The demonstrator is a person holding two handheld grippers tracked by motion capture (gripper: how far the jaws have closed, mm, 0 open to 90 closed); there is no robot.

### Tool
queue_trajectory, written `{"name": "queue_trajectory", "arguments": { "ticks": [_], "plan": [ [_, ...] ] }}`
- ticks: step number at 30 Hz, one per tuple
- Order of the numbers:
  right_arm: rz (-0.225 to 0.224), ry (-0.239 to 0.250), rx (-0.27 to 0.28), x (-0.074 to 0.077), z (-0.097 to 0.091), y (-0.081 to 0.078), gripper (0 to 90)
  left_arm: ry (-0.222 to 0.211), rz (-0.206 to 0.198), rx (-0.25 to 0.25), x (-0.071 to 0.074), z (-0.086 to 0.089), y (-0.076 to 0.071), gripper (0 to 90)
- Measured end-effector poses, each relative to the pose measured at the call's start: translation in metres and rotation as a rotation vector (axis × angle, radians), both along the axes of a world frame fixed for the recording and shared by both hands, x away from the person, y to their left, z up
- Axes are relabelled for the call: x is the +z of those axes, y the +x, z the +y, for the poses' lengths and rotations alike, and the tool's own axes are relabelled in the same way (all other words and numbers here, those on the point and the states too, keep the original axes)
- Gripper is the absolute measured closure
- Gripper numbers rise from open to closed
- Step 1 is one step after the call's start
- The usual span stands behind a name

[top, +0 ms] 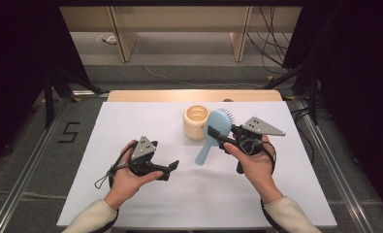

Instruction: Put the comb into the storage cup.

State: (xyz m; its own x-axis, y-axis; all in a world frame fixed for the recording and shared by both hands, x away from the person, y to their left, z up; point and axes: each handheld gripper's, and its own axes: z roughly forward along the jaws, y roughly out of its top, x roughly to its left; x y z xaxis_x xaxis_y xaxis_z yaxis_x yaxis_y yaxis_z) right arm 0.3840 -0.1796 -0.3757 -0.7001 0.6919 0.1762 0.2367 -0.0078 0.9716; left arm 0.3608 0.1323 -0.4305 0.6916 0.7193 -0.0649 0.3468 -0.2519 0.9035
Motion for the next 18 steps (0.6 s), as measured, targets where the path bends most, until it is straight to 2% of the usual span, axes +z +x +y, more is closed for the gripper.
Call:
{"name": "queue_trajectory", "arguments": {
  "ticks": [10, 14, 18],
  "plan": [
    [-0.004, -0.008, -0.002, 0.002, -0.001, 0.002, 51.2, 0.024, -0.045, 0.005, -0.001, 0.013, -0.003, 0.3],
    [-0.012, -0.019, -0.001, 0.004, -0.001, 0.002, 51.1, 0.042, -0.055, 0.003, -0.004, 0.018, -0.004, 0.5],
    [-0.015, -0.022, -0.004, 0.005, 0.000, 0.003, 51.1, 0.043, -0.057, 0.003, -0.005, 0.023, -0.006, 1.4]
  ]
}}
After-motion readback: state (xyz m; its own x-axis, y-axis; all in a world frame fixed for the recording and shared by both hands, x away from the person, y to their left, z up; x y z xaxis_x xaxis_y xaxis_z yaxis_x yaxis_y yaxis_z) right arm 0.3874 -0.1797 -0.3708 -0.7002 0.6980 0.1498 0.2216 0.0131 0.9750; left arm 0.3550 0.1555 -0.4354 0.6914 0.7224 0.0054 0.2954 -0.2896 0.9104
